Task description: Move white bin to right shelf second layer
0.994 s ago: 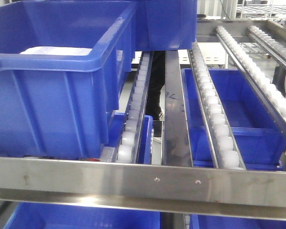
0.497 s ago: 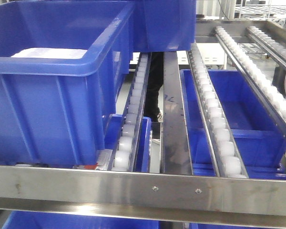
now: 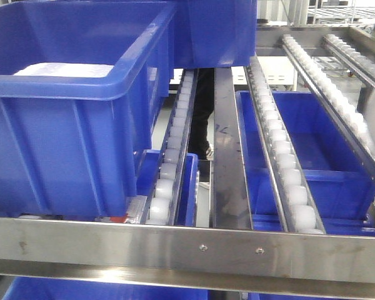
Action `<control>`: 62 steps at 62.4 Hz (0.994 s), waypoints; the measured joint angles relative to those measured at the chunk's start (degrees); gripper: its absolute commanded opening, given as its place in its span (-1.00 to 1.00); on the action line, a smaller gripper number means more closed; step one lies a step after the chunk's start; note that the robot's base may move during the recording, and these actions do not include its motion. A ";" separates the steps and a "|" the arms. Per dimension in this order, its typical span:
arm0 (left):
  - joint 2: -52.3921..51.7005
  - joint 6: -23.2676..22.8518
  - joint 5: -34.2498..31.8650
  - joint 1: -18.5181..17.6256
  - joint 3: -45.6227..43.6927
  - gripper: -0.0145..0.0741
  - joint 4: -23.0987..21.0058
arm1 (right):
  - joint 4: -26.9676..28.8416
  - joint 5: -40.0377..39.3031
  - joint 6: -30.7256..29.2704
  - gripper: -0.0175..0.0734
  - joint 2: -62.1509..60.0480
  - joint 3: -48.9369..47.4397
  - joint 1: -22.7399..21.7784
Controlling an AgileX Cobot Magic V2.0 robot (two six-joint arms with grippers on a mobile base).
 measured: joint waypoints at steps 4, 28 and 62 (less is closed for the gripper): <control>0.00 0.00 0.00 0.00 0.00 -0.48 0.00 | 1.37 -1.65 0.00 -0.49 3.05 -0.39 0.00; 0.00 0.00 0.00 0.00 0.00 -0.48 0.00 | 3.69 -13.97 0.00 -0.49 23.97 -3.45 -1.11; 0.00 0.00 0.00 0.00 0.00 -0.48 0.00 | 3.79 -18.22 0.00 -0.49 33.03 -3.45 -3.69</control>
